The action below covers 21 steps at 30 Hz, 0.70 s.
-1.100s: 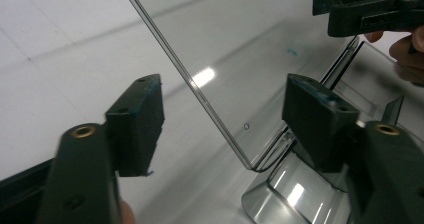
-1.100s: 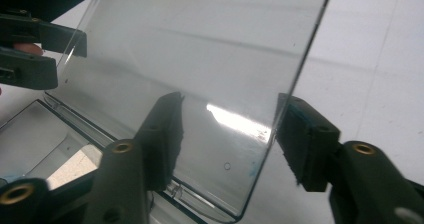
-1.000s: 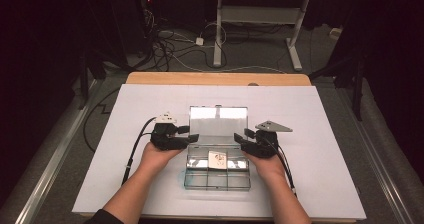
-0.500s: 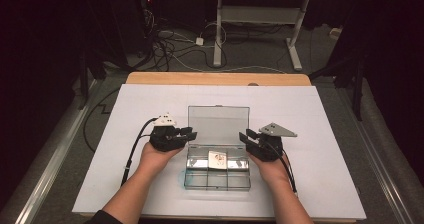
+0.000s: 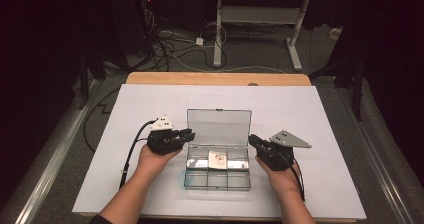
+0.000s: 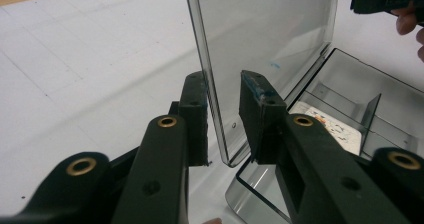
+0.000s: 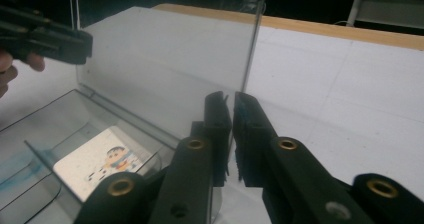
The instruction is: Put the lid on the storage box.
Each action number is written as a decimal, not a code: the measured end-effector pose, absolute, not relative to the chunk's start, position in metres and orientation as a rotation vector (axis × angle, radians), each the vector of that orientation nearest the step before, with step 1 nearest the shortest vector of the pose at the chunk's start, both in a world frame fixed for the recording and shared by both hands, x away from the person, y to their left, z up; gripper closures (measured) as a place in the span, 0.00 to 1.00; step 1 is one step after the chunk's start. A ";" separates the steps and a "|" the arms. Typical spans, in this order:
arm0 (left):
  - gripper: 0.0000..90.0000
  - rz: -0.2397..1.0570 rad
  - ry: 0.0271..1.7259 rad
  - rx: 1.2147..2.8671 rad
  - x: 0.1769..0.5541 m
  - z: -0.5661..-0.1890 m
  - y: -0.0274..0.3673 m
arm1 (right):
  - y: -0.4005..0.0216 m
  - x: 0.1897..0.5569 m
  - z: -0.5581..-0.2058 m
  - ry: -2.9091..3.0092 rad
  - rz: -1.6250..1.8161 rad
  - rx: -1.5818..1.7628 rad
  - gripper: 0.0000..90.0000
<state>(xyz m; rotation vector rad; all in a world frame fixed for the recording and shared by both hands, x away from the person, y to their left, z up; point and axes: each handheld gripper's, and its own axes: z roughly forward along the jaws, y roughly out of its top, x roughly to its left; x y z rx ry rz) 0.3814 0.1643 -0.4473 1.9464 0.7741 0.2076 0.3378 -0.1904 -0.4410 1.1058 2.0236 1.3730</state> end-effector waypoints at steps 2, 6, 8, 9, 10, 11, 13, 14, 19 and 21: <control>0.81 0.213 0.767 1.949 0.379 -0.447 0.165 | -0.189 0.335 -0.443 2.040 1.379 1.090 1.00; 0.81 0.222 0.755 1.955 0.375 -0.445 0.165 | -0.186 0.333 -0.448 2.070 1.398 1.072 1.00; 0.81 0.224 0.750 1.954 0.373 -0.445 0.165 | -0.185 0.333 -0.449 2.088 1.388 1.054 1.00; 0.81 0.224 0.749 1.955 0.372 -0.445 0.165 | -0.185 0.332 -0.449 2.095 1.390 1.052 1.00; 0.81 0.225 0.748 1.953 0.371 -0.445 0.166 | -0.185 0.332 -0.450 2.100 1.392 1.051 1.00; 0.81 0.225 0.749 1.953 0.370 -0.445 0.166 | -0.184 0.331 -0.450 2.106 1.393 1.053 1.00; 0.81 0.228 0.745 1.953 0.369 -0.445 0.166 | -0.183 0.331 -0.450 2.117 1.398 1.048 1.00; 0.81 0.228 0.742 1.953 0.368 -0.445 0.166 | -0.183 0.330 -0.450 2.120 1.402 1.044 1.00; 0.80 0.231 0.728 1.961 0.364 -0.444 0.166 | -0.182 0.328 -0.450 2.134 1.403 1.040 1.00; 0.80 0.230 0.727 1.963 0.363 -0.444 0.166 | -0.182 0.328 -0.449 2.134 1.404 1.044 1.00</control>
